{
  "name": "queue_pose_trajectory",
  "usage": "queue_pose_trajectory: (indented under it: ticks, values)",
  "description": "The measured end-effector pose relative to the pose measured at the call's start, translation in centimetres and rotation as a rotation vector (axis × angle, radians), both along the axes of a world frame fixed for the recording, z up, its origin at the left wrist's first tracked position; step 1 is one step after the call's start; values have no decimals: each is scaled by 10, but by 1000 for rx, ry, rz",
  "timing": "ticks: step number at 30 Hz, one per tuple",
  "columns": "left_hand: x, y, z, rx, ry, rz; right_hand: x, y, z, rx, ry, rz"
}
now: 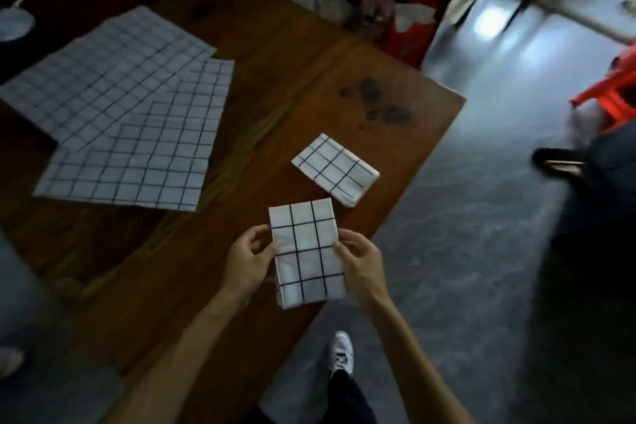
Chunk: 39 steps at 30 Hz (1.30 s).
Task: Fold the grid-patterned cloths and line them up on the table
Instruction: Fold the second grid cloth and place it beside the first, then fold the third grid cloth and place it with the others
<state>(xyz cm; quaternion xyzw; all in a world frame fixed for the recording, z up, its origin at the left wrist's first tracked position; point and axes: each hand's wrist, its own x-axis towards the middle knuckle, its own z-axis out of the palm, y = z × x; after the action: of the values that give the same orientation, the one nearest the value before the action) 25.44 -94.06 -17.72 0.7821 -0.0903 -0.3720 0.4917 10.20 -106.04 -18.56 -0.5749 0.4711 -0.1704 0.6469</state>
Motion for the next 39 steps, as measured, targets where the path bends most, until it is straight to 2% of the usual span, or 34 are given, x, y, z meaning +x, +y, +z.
queue_pose_trajectory:
  ticks: [8,12,15,17,23,27,30,35,39]
  values:
    - [6,-16,-26,75,-19,281,59,-63,-30,-138,175,346]
    - [7,-18,-46,185,-42,248,70,-61,-51,-338,308,438]
    - [12,-17,-53,276,-159,214,69,-53,-55,-527,339,453]
    - [13,-14,-50,320,-218,201,69,-46,-52,-582,355,468]
    - [21,10,-21,239,-202,192,81,-19,-25,-720,325,501]
    - [36,52,5,124,-173,229,103,14,0,-616,296,504]
    - [59,101,25,31,-172,208,122,58,23,-620,253,523]
    - [118,206,52,-79,-284,150,170,157,58,-553,135,471]
    - [176,297,80,-90,-370,128,225,250,89,-505,33,476]
